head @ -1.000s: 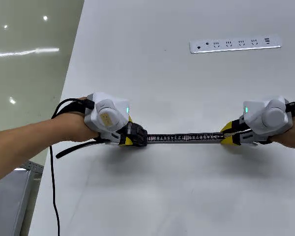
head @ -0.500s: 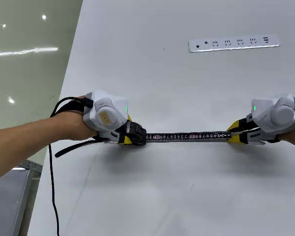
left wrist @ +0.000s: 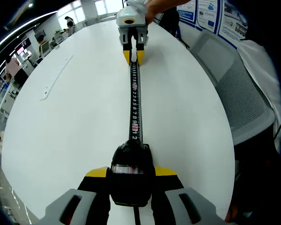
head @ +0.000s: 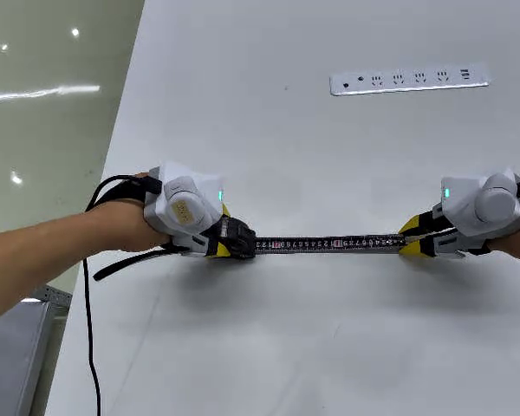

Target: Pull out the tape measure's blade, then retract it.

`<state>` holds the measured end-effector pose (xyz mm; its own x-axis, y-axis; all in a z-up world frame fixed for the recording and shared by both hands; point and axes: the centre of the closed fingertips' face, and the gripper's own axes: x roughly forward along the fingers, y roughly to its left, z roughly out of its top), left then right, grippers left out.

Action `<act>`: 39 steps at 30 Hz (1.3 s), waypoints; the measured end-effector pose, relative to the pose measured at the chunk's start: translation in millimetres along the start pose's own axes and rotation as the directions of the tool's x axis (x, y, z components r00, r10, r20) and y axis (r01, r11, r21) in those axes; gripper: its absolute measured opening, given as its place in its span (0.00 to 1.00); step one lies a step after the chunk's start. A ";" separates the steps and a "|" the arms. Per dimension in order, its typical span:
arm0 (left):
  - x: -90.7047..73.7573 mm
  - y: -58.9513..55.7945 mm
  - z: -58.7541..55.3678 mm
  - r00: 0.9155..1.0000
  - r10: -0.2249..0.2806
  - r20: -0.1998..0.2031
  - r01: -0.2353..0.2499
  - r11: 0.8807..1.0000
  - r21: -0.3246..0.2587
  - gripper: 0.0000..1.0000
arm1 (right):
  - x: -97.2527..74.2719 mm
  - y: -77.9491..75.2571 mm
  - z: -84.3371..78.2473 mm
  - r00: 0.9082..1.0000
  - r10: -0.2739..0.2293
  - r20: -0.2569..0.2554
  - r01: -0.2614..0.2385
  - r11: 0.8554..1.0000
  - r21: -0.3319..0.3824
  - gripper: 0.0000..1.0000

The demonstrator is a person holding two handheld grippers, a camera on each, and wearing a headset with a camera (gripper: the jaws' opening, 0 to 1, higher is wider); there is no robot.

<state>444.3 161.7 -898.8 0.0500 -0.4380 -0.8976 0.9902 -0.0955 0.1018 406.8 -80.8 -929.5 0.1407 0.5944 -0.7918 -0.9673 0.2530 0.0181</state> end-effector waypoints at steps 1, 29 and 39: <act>0.0 0.0 0.0 1.000 0.000 0.000 0.000 1.000 -0.001 0.30 | 0.2 0.0 -0.1 1.000 0.000 0.000 0.000 1.000 0.000 0.11; 2.6 2.1 -1.9 1.000 0.017 0.007 -0.017 1.000 0.019 0.32 | 2.3 0.1 0.1 0.998 -0.032 -0.047 0.029 0.998 -0.060 0.14; 3.9 1.9 -2.5 1.000 0.019 0.010 -0.019 0.999 0.028 0.32 | 3.3 -1.4 -1.8 0.998 -0.038 -0.059 0.034 0.998 -0.061 0.15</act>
<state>446.7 162.0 -903.2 0.0674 -0.4489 -0.8910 0.9850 -0.1121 0.1310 408.3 -80.6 -933.3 0.1647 0.5386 -0.8263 -0.9729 0.2266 -0.0462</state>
